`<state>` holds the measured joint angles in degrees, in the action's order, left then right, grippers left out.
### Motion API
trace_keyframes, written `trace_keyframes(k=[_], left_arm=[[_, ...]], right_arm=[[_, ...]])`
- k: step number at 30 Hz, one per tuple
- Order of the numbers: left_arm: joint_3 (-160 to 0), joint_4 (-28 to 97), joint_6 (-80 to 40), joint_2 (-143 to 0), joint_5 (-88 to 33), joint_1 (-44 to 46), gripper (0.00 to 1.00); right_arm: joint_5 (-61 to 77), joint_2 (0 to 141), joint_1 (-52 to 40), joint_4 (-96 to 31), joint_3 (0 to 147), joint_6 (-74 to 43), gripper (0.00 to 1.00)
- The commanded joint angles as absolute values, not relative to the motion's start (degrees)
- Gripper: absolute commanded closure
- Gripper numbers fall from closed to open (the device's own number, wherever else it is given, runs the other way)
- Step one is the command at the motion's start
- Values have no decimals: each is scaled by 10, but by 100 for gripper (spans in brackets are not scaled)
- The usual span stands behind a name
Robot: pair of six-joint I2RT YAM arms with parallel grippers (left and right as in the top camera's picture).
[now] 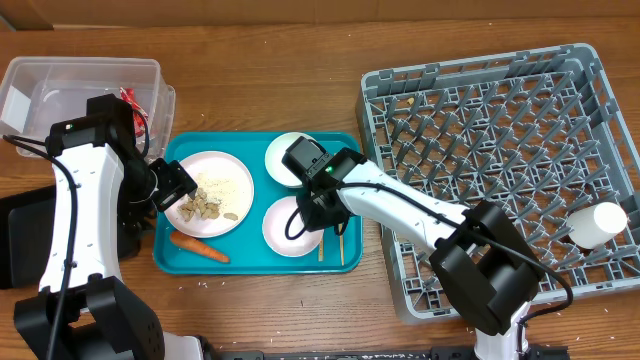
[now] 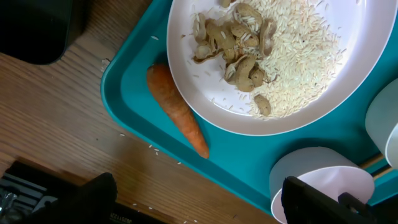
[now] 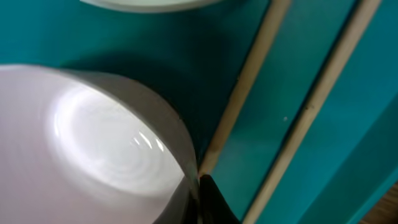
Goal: Sort waste into correct bins and load items into the dishwasher
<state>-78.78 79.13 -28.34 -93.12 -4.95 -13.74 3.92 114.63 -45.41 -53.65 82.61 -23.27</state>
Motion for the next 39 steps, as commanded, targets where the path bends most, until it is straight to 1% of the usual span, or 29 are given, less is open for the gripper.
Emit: trace_keyframes(k=[1, 5, 9, 11, 16, 21, 25, 29, 32, 35, 39], left_arm=[[-791, 792, -272, -919, -54, -138, 13], [-791, 790, -272, -919, -54, -138, 13], [-791, 789, -270, -919, -53, -138, 13], [-791, 788, -270, -919, -48, -138, 13], [-791, 784, -268, -919, -29, -138, 12], [-791, 764, -268, -919, -24, -138, 12], [-791, 734, -268, -919, -24, -138, 12], [-791, 686, -268, -919, -23, -138, 12], [-791, 670, -268, -919, -24, -138, 12], [-791, 672, -268, -920, -20, -138, 12], [-791, 674, -268, -920, -11, -138, 12]], right_arm=[[24, 1138, -449, -555, 858, -235, 96], [-2, 1100, -430, -604, 916, -216, 96], [-93, 1046, -397, -654, 987, -195, 96], [-155, 1020, -377, -659, 1009, -176, 96], [-300, 974, -314, -624, 1017, -98, 96], [-401, 973, -222, -605, 1016, -87, 96], [-473, 973, -141, -567, 1016, -87, 96], [-521, 973, -59, -531, 1016, -87, 96], [-546, 978, -14, -533, 1016, -87, 96], [-627, 992, 19, -543, 1010, -87, 96], [-778, 1039, 49, -545, 996, -87, 96]])
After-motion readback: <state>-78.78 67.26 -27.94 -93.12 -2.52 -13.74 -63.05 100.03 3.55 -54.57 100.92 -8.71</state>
